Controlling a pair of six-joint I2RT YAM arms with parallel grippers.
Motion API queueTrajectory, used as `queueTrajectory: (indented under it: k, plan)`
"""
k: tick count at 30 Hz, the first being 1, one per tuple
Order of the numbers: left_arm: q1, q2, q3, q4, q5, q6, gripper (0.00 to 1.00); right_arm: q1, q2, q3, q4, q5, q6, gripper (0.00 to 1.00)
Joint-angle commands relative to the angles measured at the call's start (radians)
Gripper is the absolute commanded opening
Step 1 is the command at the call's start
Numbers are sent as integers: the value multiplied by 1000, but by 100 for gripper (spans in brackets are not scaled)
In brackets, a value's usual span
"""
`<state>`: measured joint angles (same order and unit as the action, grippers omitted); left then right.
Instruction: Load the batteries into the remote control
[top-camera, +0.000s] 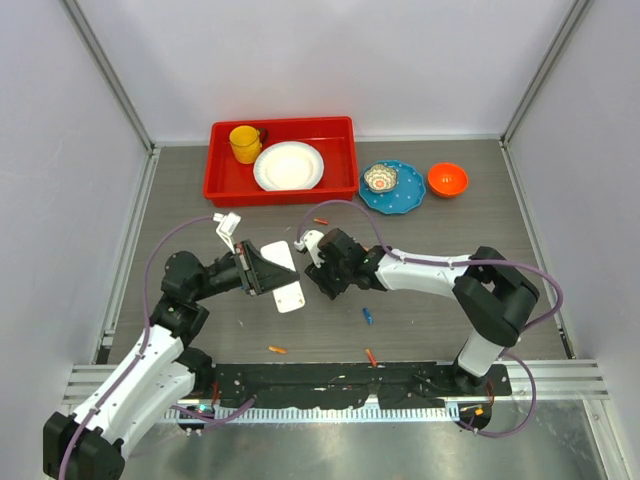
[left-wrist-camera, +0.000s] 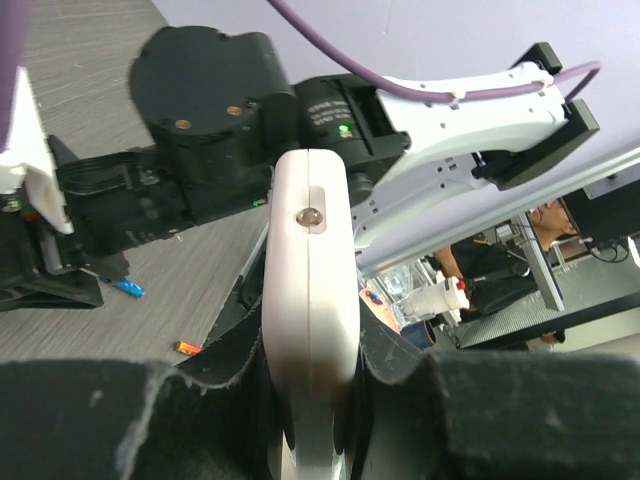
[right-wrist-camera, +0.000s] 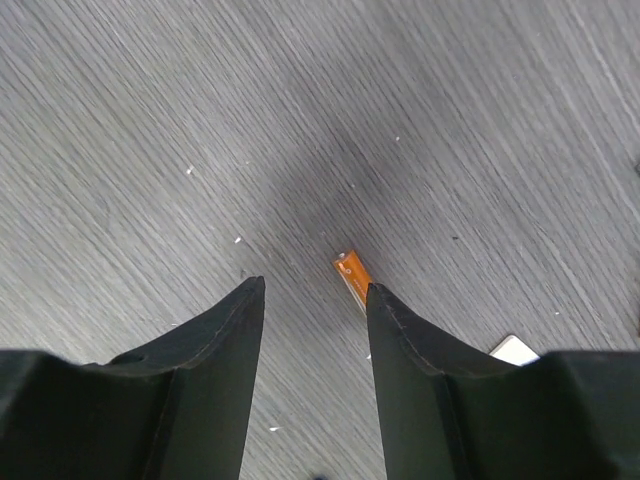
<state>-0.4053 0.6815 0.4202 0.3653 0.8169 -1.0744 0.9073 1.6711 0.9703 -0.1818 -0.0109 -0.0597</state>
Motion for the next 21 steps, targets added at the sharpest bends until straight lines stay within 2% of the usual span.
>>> queueTrajectory:
  k: [1,14,21]
  plan:
    - [3,-33,8,70,51,-19,0,-27,21,53,-24,-34,-63,49]
    - [3,-28,-3,69,53,-13,0,-36,79,64,-13,-21,-54,46]
    - [3,-25,0,69,57,-12,0,-36,98,62,-18,-9,-34,34]
